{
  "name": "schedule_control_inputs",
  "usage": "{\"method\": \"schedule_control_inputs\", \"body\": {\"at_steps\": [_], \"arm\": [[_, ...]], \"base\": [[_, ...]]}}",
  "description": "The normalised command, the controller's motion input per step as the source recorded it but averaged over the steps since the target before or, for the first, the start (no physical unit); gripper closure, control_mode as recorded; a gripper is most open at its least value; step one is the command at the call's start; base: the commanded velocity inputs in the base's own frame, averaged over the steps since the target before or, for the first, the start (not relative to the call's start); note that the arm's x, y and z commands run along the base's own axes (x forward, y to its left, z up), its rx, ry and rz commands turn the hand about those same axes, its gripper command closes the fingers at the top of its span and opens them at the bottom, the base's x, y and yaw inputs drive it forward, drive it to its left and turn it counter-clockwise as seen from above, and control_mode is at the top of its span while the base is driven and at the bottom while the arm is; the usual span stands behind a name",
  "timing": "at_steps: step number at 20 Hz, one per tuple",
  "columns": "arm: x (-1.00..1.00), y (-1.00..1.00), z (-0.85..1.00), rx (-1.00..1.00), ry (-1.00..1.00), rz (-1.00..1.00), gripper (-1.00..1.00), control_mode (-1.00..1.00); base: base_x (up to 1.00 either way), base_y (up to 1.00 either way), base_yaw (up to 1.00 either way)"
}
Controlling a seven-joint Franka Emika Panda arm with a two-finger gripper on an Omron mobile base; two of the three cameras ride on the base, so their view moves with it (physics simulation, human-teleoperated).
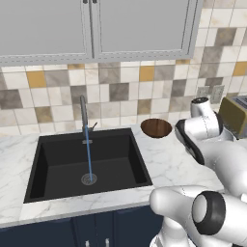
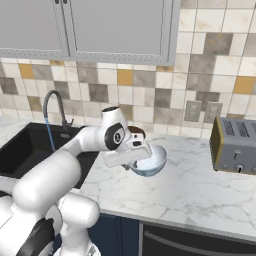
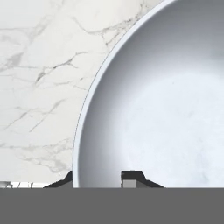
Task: Rinse each bowl for a few seconds and place them down in the sink or on the counter.
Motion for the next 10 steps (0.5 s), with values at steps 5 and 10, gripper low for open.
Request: {"method": "schedule_control_inputs", "body": {"at_steps": [5,10], "arm": [[0.08,0.19,0.18,0.02,0.07,0.17,1.0,-1.0],[0.08,0.15,0.1,0.05,0.08,0.18,1.0,-1.0]], "base": [[0.0,0.0,0.0],[0.0,0.0,0.0]]}}
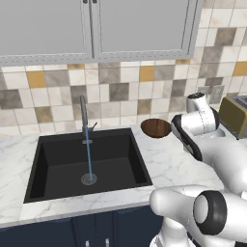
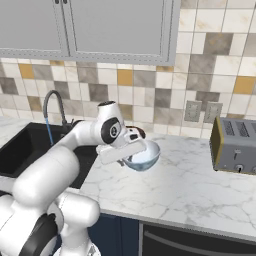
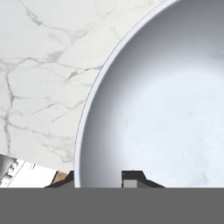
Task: Rinse each bowl for a few seconds and place them down in the sink or on the counter.
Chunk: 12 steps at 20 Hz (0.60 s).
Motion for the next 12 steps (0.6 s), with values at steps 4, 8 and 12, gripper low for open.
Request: {"method": "schedule_control_inputs", "body": {"at_steps": [4,8,12], "arm": [[0.1,0.17,0.06,0.04,0.07,0.18,1.0,-1.0],[0.08,0.17,0.02,0.03,0.06,0.18,1.0,-1.0],[0.06,0.22,0.0,0.0,0.03,0.17,1.0,-1.0]], "base": [[0.0,0.0,0.0],[0.0,0.0,0.0],[0.0,0.0,0.0]]}}
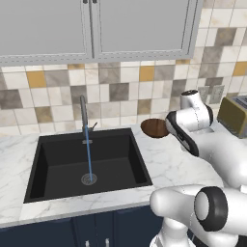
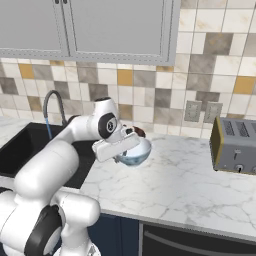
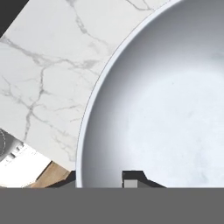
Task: Rinse each bowl for a few seconds and place them down in the sink or on the counter.
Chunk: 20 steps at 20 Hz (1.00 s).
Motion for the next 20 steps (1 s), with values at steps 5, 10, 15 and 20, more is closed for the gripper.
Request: {"method": "schedule_control_inputs", "body": {"at_steps": [5,10,15,20], "arm": [[0.04,0.24,0.0,0.0,0.02,0.17,1.0,-1.0],[0.02,0.24,0.0,0.0,0.01,0.17,1.0,-1.0],[0.01,0.23,0.0,0.0,0.01,0.18,1.0,-1.0],[0.04,0.24,0.0,0.0,0.02,0.17,1.0,-1.0]], "base": [[0.0,0.0,0.0],[0.0,0.0,0.0],[0.0,0.0,0.0],[0.0,0.0,0.0]]}}
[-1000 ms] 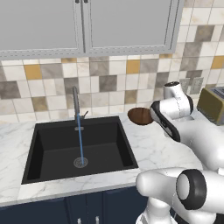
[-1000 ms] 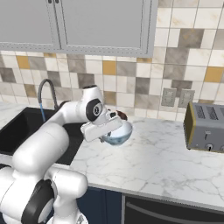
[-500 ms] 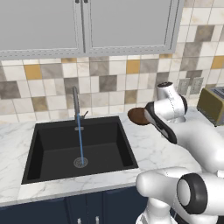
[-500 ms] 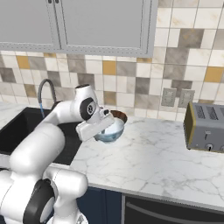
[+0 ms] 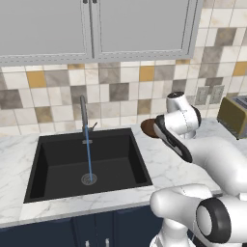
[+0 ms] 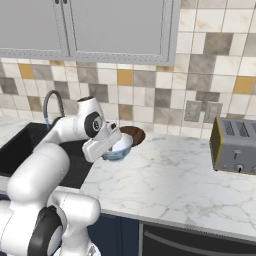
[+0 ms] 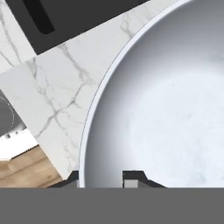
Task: Rinse each bowl for a few seconds and place them down in the sink or on the counter.
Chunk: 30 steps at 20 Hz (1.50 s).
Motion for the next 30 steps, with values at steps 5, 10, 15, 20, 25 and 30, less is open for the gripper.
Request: {"method": "schedule_control_inputs", "body": {"at_steps": [5,10,15,20,25,30], "arm": [[0.09,0.29,0.0,0.0,0.03,0.14,1.0,-1.0],[0.09,0.34,0.0,0.0,0.03,0.12,1.0,-1.0],[0.09,0.37,-0.01,-0.01,0.01,0.11,1.0,-1.0],[0.07,0.37,-0.01,0.0,0.0,0.12,1.0,-1.0],[0.07,0.37,-0.07,-0.01,0.0,0.12,1.0,-1.0],[0.12,0.37,-0.07,-0.01,-0.01,0.11,1.0,-1.0]], "base": [[0.0,0.0,0.0],[0.0,0.0,0.0],[0.0,0.0,0.0],[0.0,0.0,0.0],[0.0,0.0,0.0],[0.0,0.0,0.0]]}}
